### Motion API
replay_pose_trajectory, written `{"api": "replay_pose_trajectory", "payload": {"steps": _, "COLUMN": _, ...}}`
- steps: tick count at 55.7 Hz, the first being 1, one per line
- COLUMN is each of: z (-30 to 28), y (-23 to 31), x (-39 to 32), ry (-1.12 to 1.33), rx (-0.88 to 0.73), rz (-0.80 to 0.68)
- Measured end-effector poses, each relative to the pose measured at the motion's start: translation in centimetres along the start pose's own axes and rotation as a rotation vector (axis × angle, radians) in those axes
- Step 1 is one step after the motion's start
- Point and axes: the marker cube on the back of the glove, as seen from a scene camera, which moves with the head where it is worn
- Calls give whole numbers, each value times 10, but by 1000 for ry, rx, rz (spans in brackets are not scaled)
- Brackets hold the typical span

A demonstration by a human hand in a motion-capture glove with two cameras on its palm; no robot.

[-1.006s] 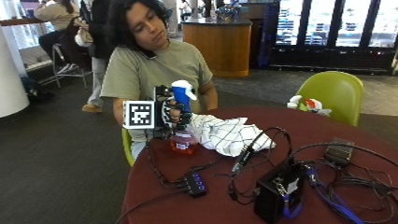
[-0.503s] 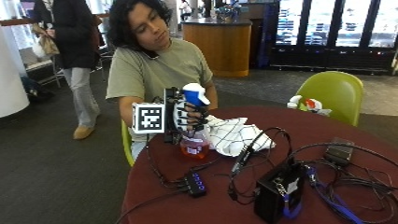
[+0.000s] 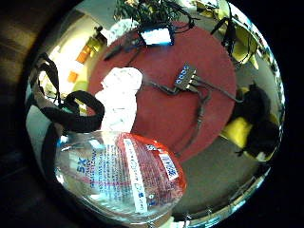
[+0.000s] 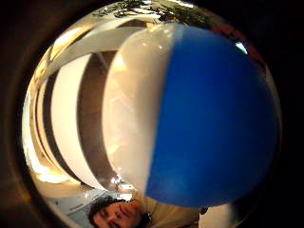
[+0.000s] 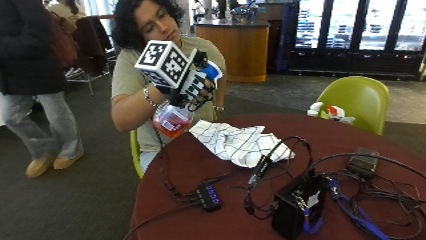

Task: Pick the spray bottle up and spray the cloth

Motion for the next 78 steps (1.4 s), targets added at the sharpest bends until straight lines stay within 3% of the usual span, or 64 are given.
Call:
{"api": "replay_pose_trajectory", "payload": {"steps": 10, "z": 10, "y": -18, "x": -9, "ry": 237, "rx": -220, "rz": 41}}
{"api": "replay_pose_trajectory", "payload": {"steps": 22, "z": 50, "y": -36, "x": 8, "ry": 577, "rx": -590, "rz": 184}}
{"api": "replay_pose_trajectory", "payload": {"steps": 35, "z": 102, "y": -42, "x": 30, "ry": 810, "rx": -743, "rz": 313}}
{"api": "replay_pose_trajectory", "payload": {"steps": 46, "z": 123, "y": -38, "x": 36, "ry": 982, "rx": -746, "rz": 366}}
{"api": "replay_pose_trajectory", "payload": {"steps": 55, "z": 136, "y": -34, "x": 15, "ry": 872, "rx": -714, "rz": 298}}
{"api": "replay_pose_trajectory", "payload": {"steps": 68, "z": 167, "y": -43, "x": -79, "ry": 384, "rx": -511, "rz": -29}}
{"api": "replay_pose_trajectory", "payload": {"steps": 78, "z": 195, "y": -66, "x": -135, "ry": 70, "rx": -305, "rz": -177}}
